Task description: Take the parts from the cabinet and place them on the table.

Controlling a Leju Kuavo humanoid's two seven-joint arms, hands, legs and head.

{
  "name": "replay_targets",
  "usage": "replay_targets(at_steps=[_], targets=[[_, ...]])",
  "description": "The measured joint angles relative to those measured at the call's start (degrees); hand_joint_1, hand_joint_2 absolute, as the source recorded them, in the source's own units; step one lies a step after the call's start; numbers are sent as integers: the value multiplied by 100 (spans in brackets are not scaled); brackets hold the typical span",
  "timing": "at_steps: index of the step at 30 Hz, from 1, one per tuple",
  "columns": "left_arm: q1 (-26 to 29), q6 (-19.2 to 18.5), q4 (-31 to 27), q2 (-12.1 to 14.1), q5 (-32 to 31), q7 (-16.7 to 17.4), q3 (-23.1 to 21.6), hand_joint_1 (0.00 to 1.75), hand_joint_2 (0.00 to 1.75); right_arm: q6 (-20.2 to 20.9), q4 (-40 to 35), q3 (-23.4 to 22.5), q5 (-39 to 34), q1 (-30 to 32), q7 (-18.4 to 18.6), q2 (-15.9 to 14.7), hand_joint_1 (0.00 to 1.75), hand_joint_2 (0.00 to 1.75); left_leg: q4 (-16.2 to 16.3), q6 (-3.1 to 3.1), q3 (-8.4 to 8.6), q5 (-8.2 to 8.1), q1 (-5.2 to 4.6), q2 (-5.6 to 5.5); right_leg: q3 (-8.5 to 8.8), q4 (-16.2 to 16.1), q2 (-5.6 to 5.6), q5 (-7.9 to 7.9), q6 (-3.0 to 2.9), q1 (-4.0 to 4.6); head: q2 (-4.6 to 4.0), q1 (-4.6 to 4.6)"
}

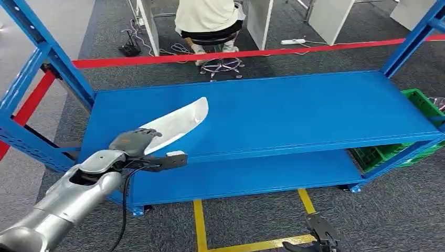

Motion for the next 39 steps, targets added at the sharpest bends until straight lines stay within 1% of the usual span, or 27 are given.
replay_targets(at_steps=[10,20,25,26,30,33,39], targets=[[-63,24,114,-9,-13,-116,0,175,175,-24,0,65,-22,66,0,-15,0,175,0,0,1,0,-1,0,2,0,2,0,0,-1,0,2],[-73,55,186,-24,48,-243,2,175,175,-20,-20,122,-55,71,100,-46,0,175,0,6,2,4,-1,0,4,0,0,1,2,-1,0,2],[-72,112,201,-22,99,-409,2,175,175,-22,-28,129,-61,69,101,-48,0,175,0,6,2,4,-1,0,4,0,0,1,2,-1,0,2],[-68,190,179,-20,116,-452,2,175,175,-22,-37,129,-66,70,101,-52,0,175,0,6,1,4,-1,0,4,0,-1,1,2,-1,0,2],[23,391,-80,15,181,-551,9,175,175,-55,-50,138,-96,86,92,-77,0,175,0,6,0,4,-2,0,3,0,0,2,2,-1,0,2],[168,544,-457,50,289,-601,66,175,175,-92,-112,138,-109,137,81,-79,0,175,0,6,-3,4,-3,0,2,0,-3,1,2,-2,0,2],[302,584,-859,103,356,-616,136,175,175,-105,-192,138,-138,171,76,-92,0,175,0,6,-4,4,-3,0,0,0,-2,1,2,-2,0,2]])
